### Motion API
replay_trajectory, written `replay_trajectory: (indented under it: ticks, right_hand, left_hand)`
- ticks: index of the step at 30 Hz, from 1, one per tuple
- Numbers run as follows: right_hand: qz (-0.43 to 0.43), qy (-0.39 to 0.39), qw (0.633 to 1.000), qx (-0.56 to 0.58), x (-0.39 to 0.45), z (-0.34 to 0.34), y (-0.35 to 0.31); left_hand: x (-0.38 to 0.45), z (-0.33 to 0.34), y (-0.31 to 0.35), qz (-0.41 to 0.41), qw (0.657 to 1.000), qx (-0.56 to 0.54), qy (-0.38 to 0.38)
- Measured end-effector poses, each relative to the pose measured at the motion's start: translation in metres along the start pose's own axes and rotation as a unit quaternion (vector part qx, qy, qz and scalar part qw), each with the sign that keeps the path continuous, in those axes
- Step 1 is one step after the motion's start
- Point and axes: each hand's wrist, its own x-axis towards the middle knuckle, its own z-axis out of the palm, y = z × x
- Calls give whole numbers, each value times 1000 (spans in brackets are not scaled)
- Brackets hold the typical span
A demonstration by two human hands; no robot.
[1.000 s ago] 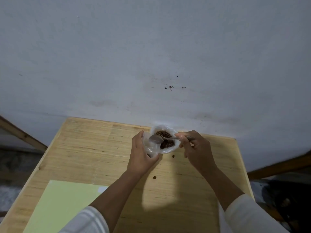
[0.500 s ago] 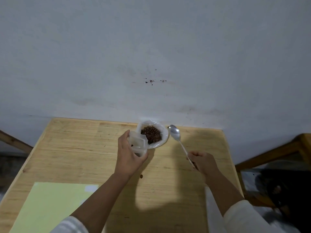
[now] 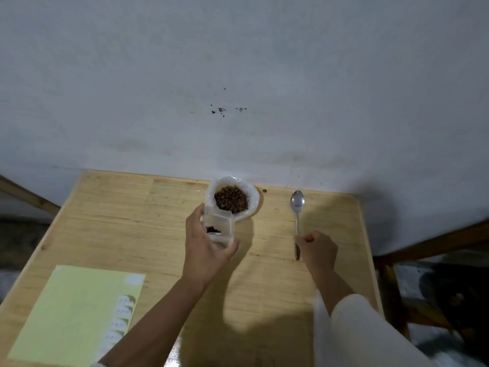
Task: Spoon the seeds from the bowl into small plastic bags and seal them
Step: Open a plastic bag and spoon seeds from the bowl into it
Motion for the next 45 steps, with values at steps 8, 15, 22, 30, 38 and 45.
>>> replay_trajectory:
  ticks: [8, 15, 22, 30, 38, 45]
  right_hand:
    - [-233, -180, 927, 230, -53, -33, -83]
    - [-283, -179, 941, 54, -81, -40, -130]
    - [-285, -205, 934, 61, -125, -45, -169]
    - [-257, -155, 891, 341, -190, -20, -151]
    - [-299, -143, 890, 314, -221, -4, -152]
    - [-278, -144, 892, 325, -231, 0, -164]
  left_hand:
    - [-10, 1, 23, 27, 999, -21, 6]
    - [-12, -31, 35, 53, 996, -42, -51]
    - [-10, -96, 14, 80, 989, -119, 30]
    - [-19, -148, -9, -29, 964, -253, 75]
    - [-24, -191, -38, 66, 965, -243, -74]
    - [-24, -211, -38, 47, 955, -276, -95]
